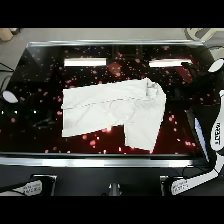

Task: Fold the shirts.

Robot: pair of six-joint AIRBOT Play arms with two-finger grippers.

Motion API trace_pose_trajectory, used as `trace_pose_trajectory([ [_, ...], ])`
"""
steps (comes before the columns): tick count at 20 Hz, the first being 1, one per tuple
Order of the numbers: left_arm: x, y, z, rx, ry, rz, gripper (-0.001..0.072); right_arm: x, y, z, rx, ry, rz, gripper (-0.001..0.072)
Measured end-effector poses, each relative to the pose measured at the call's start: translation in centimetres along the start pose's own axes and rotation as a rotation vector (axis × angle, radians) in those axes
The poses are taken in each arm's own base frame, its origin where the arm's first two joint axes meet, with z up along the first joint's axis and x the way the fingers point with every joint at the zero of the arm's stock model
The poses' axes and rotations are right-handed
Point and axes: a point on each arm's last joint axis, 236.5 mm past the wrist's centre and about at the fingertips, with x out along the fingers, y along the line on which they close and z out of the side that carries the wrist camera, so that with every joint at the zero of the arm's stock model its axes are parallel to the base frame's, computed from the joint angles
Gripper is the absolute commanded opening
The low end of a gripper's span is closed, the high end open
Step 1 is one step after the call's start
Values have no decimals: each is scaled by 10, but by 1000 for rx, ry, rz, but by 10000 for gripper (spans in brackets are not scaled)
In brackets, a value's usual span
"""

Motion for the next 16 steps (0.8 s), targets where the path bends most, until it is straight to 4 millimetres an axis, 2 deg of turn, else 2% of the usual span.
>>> trace_pose_trajectory([
  [1, 13, 1, -16, -16, 12, -24, 511, 2, 1, -11, 17, 27, 28, 363],
  [3, 34, -2, -32, -51, 6, -77, 511, 7, 4, -23, 30, 57, 68, 364],
  [8, 61, -14, -37, -95, -48, -140, 500, 12, 12, -30, 18, 76, 109, 373],
  [9, 64, -16, -36, -96, -55, -140, 439, 13, 12, -31, 16, 78, 110, 436],
  [10, 67, -19, -33, -105, -71, -144, 285, 14, 12, -33, 13, 84, 113, 517],
  [11, 70, -19, -30, -103, -88, -134, 221, 18, 12, -37, 14, 97, 116, 516],
  [12, 71, -20, -28, -105, -96, -129, 42, 22, 14, -41, 16, 111, 126, 512],
  [16, 75, -28, -24, -94, -119, -125, 28, 54, 30, -58, 25, 161, 182, 494],
])
